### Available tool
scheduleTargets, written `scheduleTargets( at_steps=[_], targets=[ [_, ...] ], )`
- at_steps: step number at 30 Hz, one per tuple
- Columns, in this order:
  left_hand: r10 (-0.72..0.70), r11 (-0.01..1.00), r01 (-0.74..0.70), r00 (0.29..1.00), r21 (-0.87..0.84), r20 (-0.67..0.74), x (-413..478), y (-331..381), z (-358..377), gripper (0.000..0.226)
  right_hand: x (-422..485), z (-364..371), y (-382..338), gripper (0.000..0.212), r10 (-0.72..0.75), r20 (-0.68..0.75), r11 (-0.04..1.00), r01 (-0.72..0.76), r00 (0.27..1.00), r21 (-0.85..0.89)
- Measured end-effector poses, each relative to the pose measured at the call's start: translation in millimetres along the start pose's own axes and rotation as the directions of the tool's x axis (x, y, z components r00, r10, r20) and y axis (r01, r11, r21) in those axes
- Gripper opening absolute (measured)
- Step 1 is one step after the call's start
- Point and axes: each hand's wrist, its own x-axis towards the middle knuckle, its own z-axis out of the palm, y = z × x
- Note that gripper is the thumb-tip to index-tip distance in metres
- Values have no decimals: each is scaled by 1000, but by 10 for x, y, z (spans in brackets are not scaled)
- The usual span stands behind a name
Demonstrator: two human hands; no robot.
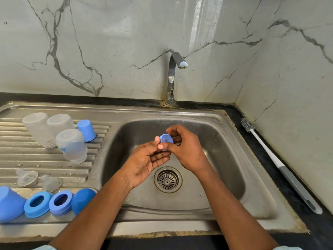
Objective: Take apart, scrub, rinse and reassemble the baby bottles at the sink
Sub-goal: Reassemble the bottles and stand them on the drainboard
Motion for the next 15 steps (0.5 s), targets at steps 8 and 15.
scheduleTargets(
  at_steps=[8,15],
  targets=[
    [10,1000,-10,999,16,-32,-11,-8,0,36,12,-61,92,43,66,50,985,-73,997,158],
    [55,993,-43,993,107,-109,-16,-34,-7,19,-15,-80,65,40,79,108,977,-99,991,188]
  ],
)
